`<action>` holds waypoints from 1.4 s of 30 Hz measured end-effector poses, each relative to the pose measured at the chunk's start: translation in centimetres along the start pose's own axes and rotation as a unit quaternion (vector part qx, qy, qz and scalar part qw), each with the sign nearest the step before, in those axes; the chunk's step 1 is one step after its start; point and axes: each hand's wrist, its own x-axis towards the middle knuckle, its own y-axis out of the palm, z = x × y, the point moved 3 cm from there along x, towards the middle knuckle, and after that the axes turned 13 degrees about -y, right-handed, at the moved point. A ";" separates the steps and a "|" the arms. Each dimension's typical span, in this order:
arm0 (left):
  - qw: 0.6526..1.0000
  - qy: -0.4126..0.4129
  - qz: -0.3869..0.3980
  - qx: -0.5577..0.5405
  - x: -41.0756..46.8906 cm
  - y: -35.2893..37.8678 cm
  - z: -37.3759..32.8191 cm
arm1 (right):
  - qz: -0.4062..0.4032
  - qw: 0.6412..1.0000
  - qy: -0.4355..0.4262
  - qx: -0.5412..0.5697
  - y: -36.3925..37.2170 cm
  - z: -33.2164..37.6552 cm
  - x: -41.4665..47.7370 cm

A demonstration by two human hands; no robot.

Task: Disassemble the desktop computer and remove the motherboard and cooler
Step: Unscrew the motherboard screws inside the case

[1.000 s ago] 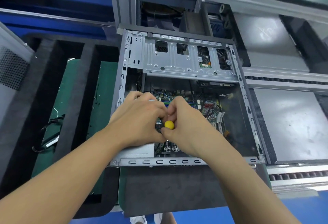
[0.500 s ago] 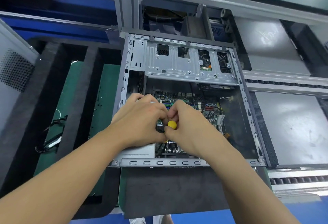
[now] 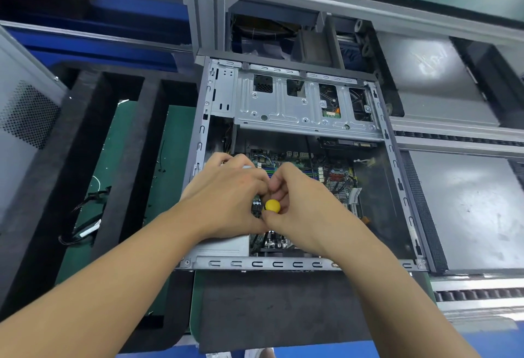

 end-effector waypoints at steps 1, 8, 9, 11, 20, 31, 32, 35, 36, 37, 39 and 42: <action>1.000 -0.003 -0.004 0.000 0.1 0.1 0.0 | -0.006 1.000 0.009 0.005 0.1 -0.1 -0.1; 1.000 -0.006 -0.003 -0.008 -0.1 -0.1 -0.1 | -0.005 0.999 0.000 -0.047 0.1 0.0 -0.4; 1.000 0.001 0.001 -0.014 -0.2 -0.2 -0.1 | 0.004 0.999 -0.006 -0.044 0.0 0.0 -0.3; 1.000 0.008 0.012 -0.016 -0.2 -0.3 0.0 | 0.022 0.999 -0.012 -0.037 0.0 0.1 -0.3; 1.000 0.003 0.022 -0.020 -0.3 -0.3 0.0 | -0.029 0.996 -0.022 -0.076 0.5 -0.9 -0.8; 0.994 -0.049 -0.027 -0.089 -0.6 -0.7 -0.2 | -0.081 0.989 -0.074 -0.102 -0.2 -2.2 -1.1; 0.994 -0.050 -0.032 -0.089 -0.6 -0.6 -0.3 | -0.085 0.989 -0.070 -0.097 -0.4 -2.3 -1.1; 0.989 -0.052 -0.038 -0.130 -0.7 -0.9 -0.1 | -0.097 0.990 -0.059 -0.086 -1.1 -2.8 -1.1; 0.989 -0.054 -0.039 -0.133 -0.7 -1.0 0.0 | -0.098 0.990 -0.056 -0.079 -1.2 -3.0 -1.2; 0.989 -0.056 -0.040 -0.131 -0.7 -0.9 0.0 | -0.097 0.991 -0.052 -0.073 -1.3 -3.1 -1.2; 0.989 -0.058 -0.041 -0.131 -0.6 -0.7 -0.1 | -0.096 0.993 -0.042 -0.060 -1.7 -3.3 -1.3; 0.988 -0.060 -0.046 -0.135 -0.5 -0.6 0.0 | -0.110 0.993 -0.031 -0.016 -2.6 -3.6 -1.4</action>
